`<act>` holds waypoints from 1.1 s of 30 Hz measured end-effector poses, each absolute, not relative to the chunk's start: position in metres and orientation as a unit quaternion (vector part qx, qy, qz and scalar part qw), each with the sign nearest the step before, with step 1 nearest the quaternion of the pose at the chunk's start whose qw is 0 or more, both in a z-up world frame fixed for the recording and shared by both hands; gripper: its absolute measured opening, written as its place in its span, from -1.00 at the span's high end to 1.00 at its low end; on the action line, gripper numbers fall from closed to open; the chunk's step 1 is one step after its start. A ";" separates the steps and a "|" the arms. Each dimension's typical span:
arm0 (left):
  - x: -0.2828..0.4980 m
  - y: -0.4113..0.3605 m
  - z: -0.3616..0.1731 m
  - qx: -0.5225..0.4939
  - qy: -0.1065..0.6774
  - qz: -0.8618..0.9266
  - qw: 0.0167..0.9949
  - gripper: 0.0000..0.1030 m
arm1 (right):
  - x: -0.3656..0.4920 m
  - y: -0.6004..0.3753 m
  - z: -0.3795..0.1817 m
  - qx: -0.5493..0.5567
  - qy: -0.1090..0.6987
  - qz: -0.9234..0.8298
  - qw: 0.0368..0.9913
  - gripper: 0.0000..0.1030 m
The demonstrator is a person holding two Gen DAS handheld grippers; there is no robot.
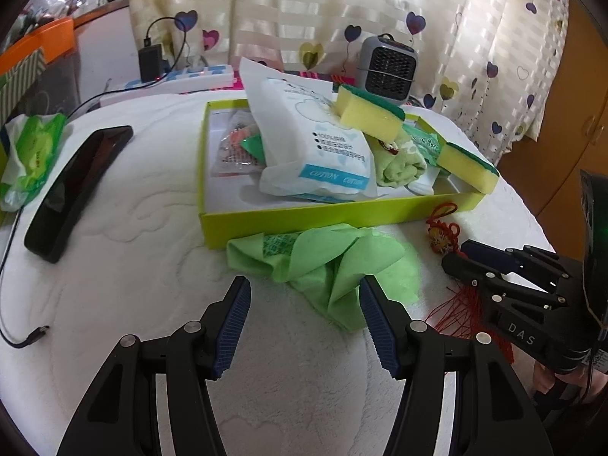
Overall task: Organize soft objects
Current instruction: 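Grasp the red tassel knot with the right gripper while the left grasps the light green cloth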
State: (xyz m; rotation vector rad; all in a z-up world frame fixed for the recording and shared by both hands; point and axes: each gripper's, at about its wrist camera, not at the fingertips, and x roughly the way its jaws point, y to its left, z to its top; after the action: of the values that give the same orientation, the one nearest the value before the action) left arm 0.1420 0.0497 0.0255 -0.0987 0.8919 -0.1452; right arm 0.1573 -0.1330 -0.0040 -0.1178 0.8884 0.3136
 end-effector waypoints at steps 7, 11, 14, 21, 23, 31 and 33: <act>0.146 0.041 0.023 -0.034 0.434 -0.067 0.898 -0.15 | 0.159 -0.139 -0.003 -0.046 0.425 0.148 0.892 0.76; 0.150 0.037 0.019 -0.025 0.439 -0.060 0.896 -0.15 | 0.157 -0.140 -0.002 -0.040 0.424 0.152 0.892 0.77; 0.152 0.033 0.016 -0.007 0.441 -0.043 0.896 -0.15 | 0.156 -0.140 -0.001 -0.037 0.422 0.157 0.892 0.77; 0.154 0.028 0.013 0.014 0.441 -0.026 0.897 -0.15 | 0.155 -0.139 0.000 -0.032 0.418 0.163 0.893 0.77; 0.155 0.029 0.013 0.012 0.441 -0.026 0.897 -0.14 | 0.154 -0.139 0.000 -0.032 0.416 0.165 0.894 0.77; 0.155 0.027 0.014 0.012 0.437 -0.031 0.899 0.27 | 0.153 -0.139 0.002 -0.029 0.413 0.167 0.895 0.77; 0.154 0.026 0.015 0.013 0.436 -0.033 0.899 0.34 | 0.152 -0.139 0.002 -0.028 0.412 0.167 0.895 0.77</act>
State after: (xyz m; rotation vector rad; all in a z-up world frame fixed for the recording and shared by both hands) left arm 0.1541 0.0258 0.0145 0.0262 0.9030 -0.0689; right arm 0.1523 -0.1392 0.0023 -0.0591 0.8542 0.3468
